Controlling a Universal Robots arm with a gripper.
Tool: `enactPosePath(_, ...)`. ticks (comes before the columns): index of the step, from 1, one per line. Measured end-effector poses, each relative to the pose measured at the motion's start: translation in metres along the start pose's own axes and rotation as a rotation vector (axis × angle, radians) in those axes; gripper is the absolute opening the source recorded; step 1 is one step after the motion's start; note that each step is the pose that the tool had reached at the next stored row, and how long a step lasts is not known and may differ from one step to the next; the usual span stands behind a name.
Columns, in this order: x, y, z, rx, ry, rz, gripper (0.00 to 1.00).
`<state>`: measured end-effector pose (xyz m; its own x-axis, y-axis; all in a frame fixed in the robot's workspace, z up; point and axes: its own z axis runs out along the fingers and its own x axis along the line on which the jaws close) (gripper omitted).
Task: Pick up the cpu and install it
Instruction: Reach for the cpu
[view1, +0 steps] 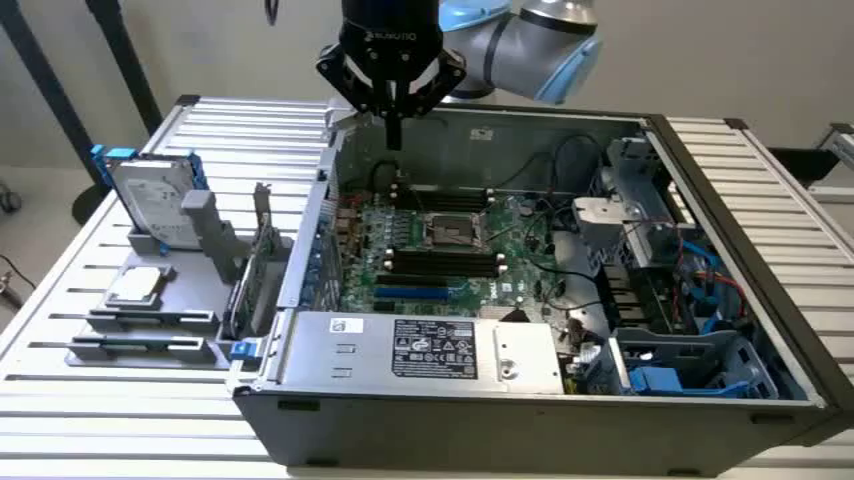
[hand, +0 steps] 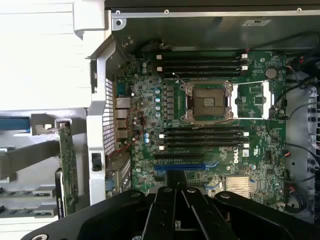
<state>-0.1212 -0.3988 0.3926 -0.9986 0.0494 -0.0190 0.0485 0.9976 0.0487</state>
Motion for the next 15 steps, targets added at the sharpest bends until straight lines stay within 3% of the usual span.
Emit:
enactPosePath(8,0.001,0.0002,0.0001,-0.0006,0.0011,-0.023,0.11)
enactPosePath(15,0.032,0.0020,0.0003,-0.0005,0.0010,-0.023,0.11)
